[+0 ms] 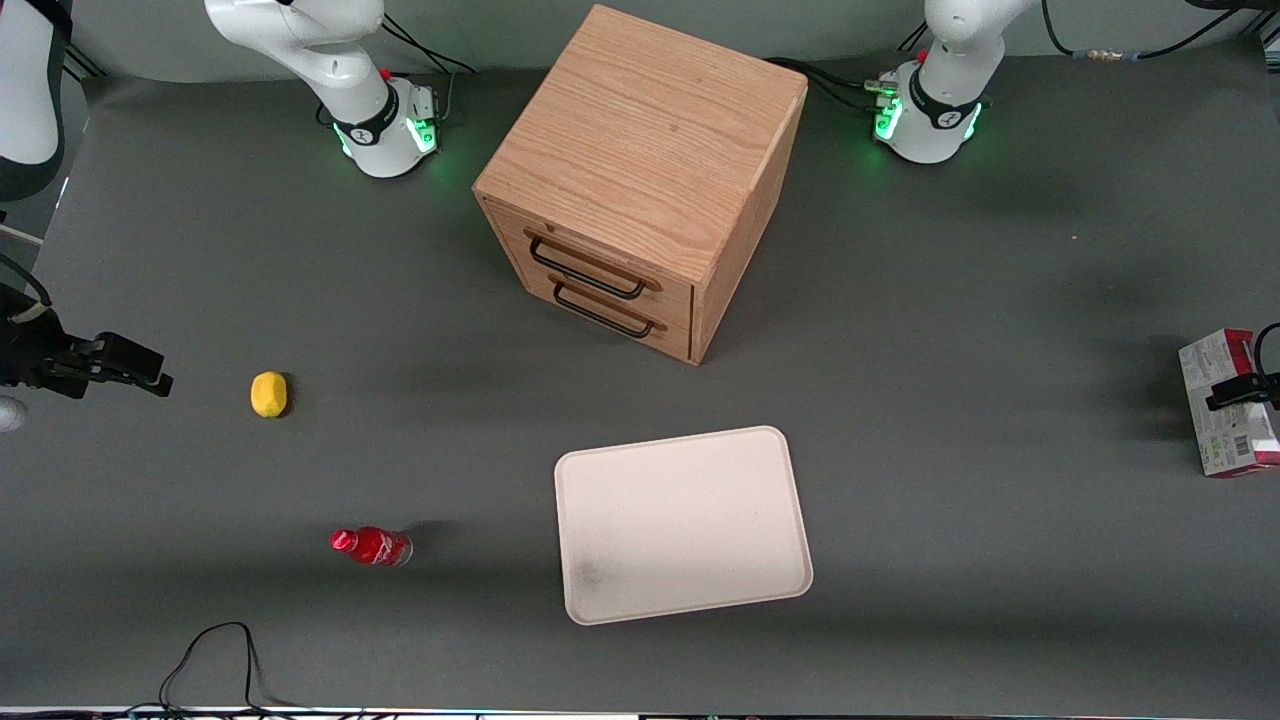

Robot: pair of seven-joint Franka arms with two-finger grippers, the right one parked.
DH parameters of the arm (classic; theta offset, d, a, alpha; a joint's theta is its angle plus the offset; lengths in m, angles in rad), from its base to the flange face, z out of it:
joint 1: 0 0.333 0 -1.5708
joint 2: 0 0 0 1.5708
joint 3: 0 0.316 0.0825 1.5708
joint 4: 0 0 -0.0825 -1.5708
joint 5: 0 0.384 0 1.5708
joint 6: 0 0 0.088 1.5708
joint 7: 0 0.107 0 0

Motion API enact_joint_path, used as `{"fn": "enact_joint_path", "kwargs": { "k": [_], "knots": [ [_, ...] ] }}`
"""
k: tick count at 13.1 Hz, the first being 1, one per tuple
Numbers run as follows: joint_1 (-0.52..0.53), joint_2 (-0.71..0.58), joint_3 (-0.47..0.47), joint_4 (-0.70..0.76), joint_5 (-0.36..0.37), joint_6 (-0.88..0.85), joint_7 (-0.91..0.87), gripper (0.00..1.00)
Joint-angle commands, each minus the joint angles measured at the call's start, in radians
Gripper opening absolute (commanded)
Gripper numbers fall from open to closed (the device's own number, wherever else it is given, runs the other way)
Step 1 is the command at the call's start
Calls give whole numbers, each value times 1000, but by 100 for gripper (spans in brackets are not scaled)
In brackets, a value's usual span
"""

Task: Place red cookie box on tray
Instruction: 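Lower the left gripper around the box top and close on it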

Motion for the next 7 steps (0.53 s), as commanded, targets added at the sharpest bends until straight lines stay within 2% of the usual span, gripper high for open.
{"fn": "enact_joint_path", "kwargs": {
  "k": [1, 2, 6, 7],
  "knots": [
    [-4, 2, 3, -1, -11, 12, 5, 98],
    [-2, 7, 3, 2, -11, 14, 13, 88],
    [-1, 5, 3, 13, -5, 7, 17, 8],
    [-1, 5, 3, 23, -2, -2, 19, 0]
  ]
}}
